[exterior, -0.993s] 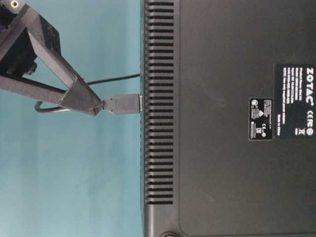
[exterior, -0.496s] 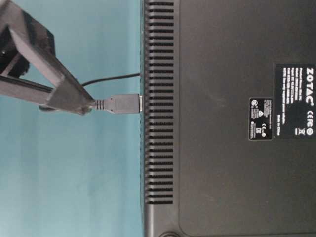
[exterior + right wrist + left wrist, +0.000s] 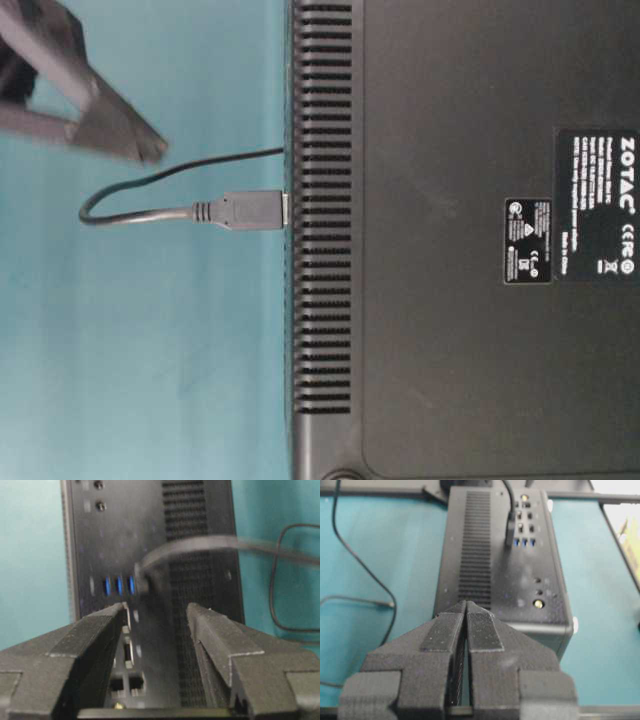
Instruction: Insert the USB into the PC box with both arms.
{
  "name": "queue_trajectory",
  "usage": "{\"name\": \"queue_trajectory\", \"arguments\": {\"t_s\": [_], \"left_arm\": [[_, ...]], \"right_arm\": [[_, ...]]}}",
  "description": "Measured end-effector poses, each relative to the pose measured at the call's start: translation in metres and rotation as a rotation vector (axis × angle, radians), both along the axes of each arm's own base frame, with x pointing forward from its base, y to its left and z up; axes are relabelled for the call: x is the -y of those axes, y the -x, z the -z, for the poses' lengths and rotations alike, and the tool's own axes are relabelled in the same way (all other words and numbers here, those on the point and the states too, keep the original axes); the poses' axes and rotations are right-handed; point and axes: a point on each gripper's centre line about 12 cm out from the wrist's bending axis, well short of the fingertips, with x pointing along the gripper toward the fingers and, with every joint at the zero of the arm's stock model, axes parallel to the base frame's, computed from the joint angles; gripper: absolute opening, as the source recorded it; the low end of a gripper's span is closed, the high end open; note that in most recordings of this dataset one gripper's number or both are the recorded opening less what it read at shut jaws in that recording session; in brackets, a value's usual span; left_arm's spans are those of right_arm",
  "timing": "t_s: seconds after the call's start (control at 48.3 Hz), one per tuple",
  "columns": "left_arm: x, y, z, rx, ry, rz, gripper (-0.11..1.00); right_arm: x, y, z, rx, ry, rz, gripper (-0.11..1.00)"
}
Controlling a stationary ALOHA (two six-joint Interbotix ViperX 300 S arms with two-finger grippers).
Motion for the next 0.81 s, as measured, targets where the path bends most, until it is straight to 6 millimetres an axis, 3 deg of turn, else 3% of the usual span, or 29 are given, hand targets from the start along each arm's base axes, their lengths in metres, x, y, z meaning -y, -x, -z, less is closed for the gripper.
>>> {"name": "queue_trajectory", "arguments": {"t_s": [0.352, 0.683, 0.807], "left_arm": [[0.007, 0.007, -0.008, 0.043, -0.009, 0.037, 0.0], [0.008, 0.008, -0.01, 0.051, -0.002, 0.039, 0.0], [0.008, 0.008, -0.011, 0.054, 0.004, 0.038, 0.0]], "right_arm": [[0.003, 0.03, 0.003, 0.169, -0.021, -0.048, 0.62], [0.011, 0.083, -0.007, 0.358, -0.054, -0.083, 0.62], [0.014, 0.1, 0.004, 0.356, -0.055, -0.086, 0.62]]}}
